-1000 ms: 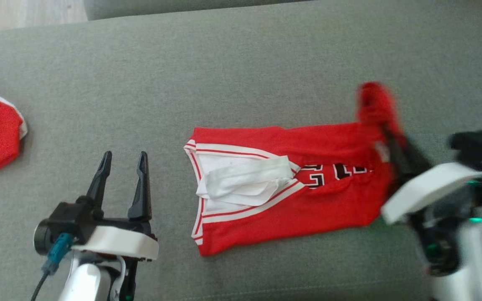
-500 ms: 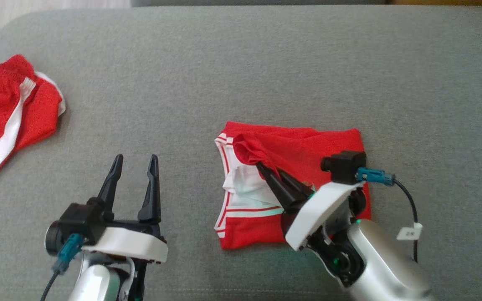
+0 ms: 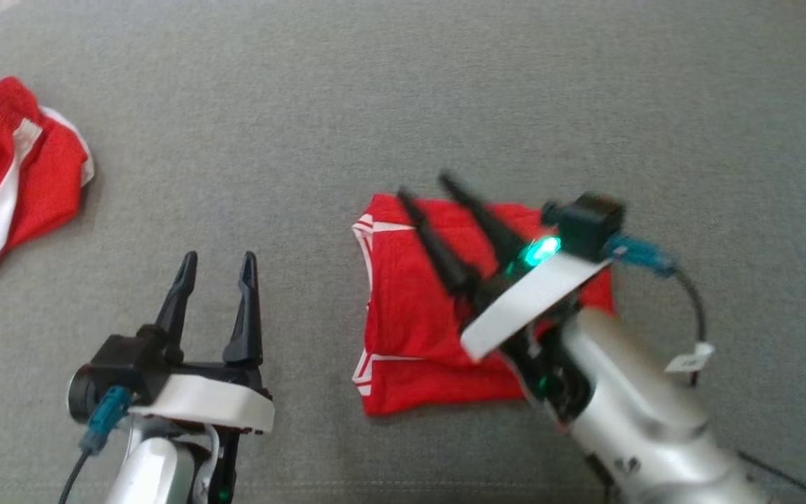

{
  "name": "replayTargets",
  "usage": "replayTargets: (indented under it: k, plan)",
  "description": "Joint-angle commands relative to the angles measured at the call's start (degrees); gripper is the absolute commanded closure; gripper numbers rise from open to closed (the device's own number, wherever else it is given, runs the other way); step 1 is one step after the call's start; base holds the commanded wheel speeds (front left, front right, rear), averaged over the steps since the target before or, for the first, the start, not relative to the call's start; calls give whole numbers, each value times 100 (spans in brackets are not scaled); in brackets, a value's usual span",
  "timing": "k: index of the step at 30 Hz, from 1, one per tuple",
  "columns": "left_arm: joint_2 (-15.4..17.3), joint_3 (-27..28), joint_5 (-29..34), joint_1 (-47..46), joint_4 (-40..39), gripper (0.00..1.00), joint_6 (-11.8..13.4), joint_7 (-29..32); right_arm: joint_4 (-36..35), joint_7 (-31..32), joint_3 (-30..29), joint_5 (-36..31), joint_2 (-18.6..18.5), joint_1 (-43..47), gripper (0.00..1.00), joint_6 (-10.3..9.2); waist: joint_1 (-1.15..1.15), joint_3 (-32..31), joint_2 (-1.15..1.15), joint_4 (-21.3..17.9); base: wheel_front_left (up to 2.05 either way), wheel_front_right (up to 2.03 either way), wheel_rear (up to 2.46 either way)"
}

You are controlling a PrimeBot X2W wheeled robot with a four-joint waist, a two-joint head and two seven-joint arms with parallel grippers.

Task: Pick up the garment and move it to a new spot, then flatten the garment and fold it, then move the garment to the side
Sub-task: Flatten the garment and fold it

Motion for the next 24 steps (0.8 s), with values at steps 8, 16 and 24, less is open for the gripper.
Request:
replayTargets:
  k: [8, 16, 24]
  plan:
    - [144, 281, 78, -173, -215, 0, 56, -69, -730, -289, -1395, -1130, -204, 291, 0, 39, 0, -186, 0, -273, 0, 0, 0]
    - [333, 314, 131, -137, -214, 0, 60, -59, -1594, 112, -3002, -2205, -577, 1584, 0, 39, 0, -359, 0, -422, 0, 0, 0]
    - [480, 300, 120, 91, -235, 0, 63, 45, -2362, 515, -3419, -2626, -532, 2395, 0, 39, 0, -688, 0, -508, 0, 0, 0]
